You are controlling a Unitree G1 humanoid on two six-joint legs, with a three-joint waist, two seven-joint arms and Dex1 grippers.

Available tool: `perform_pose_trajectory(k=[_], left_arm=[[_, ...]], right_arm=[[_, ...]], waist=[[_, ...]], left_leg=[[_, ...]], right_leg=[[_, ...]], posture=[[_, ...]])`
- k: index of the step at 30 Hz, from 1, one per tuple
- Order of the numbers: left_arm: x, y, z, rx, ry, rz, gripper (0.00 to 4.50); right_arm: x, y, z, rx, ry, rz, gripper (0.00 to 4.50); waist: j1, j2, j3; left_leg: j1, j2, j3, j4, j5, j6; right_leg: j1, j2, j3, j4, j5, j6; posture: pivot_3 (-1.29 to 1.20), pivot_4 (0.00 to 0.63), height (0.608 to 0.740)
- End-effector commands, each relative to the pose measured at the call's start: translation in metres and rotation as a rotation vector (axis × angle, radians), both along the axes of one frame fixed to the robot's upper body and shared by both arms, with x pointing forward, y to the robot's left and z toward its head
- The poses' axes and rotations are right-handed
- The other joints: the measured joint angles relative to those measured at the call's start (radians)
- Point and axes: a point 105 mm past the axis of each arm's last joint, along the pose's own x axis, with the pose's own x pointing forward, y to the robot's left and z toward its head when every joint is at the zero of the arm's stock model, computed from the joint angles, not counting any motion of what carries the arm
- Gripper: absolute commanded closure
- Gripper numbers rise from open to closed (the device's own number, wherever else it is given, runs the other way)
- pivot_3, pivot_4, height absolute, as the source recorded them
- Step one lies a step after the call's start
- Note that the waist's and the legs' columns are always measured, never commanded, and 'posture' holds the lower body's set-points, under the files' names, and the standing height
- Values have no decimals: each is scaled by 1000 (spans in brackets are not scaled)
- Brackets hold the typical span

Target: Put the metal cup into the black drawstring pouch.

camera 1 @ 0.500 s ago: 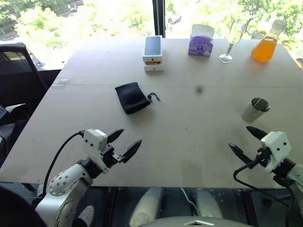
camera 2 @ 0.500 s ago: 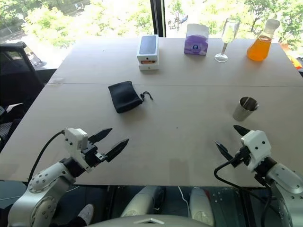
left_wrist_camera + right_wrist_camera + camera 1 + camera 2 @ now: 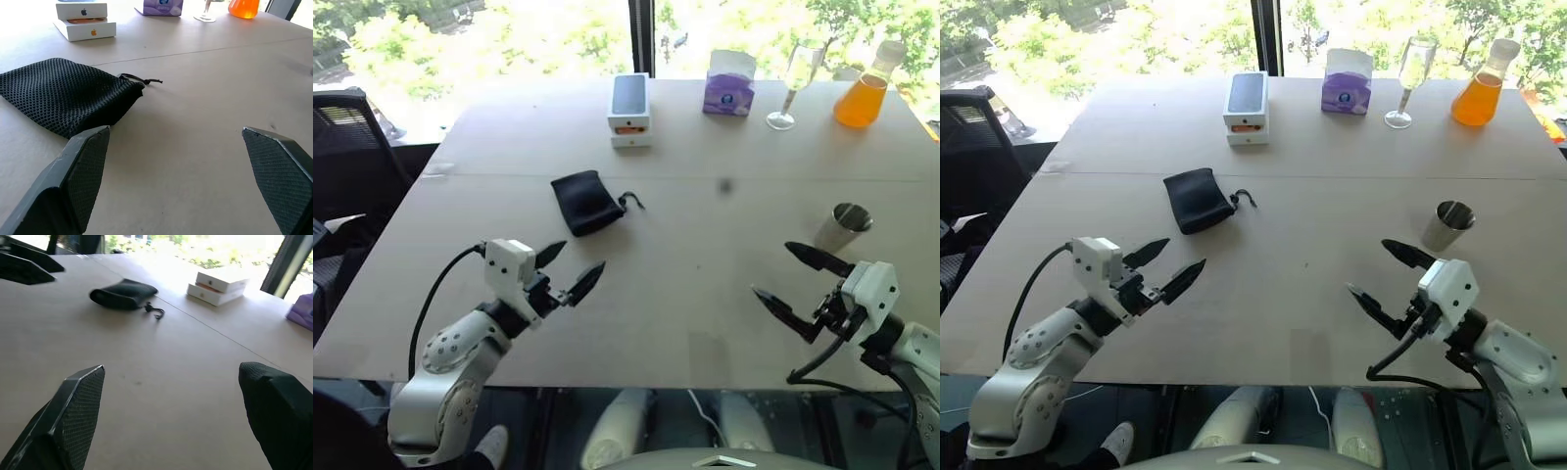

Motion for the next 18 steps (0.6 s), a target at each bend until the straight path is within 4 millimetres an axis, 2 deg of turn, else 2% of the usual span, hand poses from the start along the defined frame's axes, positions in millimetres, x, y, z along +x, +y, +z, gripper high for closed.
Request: perform_pose_trajectory(k=[1, 3, 6, 11, 13, 18], left_arm=[[12, 10, 17, 58, -63, 60, 0], [23, 14, 23, 134, -89, 122, 0], [41, 24, 29, 234, -109, 242, 0], [65, 25, 35, 495, -135, 317, 0], [72, 21, 34, 528, -121, 303, 0], [87, 6, 31, 732, -181, 250, 0]], right_arm=[[-2, 19, 27, 47, -96, 84, 72], [-3, 28, 36, 61, -131, 123, 72], [-4, 35, 40, 55, -146, 160, 72], [1, 38, 43, 60, -160, 157, 72], [3, 36, 43, 59, -161, 138, 72], [2, 29, 36, 41, -152, 74, 72]], waist=[[0, 0, 0], [1, 0, 0], [2, 0, 0], [1, -1, 0], [0, -1, 0], [0, -1, 0]], left_leg=[[0, 0, 0, 0, 0, 0], [0, 0, 0, 0, 0, 0], [0, 0, -1, 0, 0, 0], [-1, -1, -2, 0, 2, -4], [-1, -1, -2, 0, 2, -4], [-1, -1, -3, 0, 2, -4]], right_leg=[[0, 0, -1, 0, 0, 0], [0, 0, -3, 1, 0, 0], [0, 0, -5, 0, 0, -1], [0, 0, -6, 0, 1, 0], [0, 0, -6, 0, 1, 0], [0, 0, -7, 0, 1, 0]], posture=[[0, 150, 740], [0, 150, 740], [0, 150, 740], [0, 150, 740], [0, 150, 740], [0, 150, 740]])
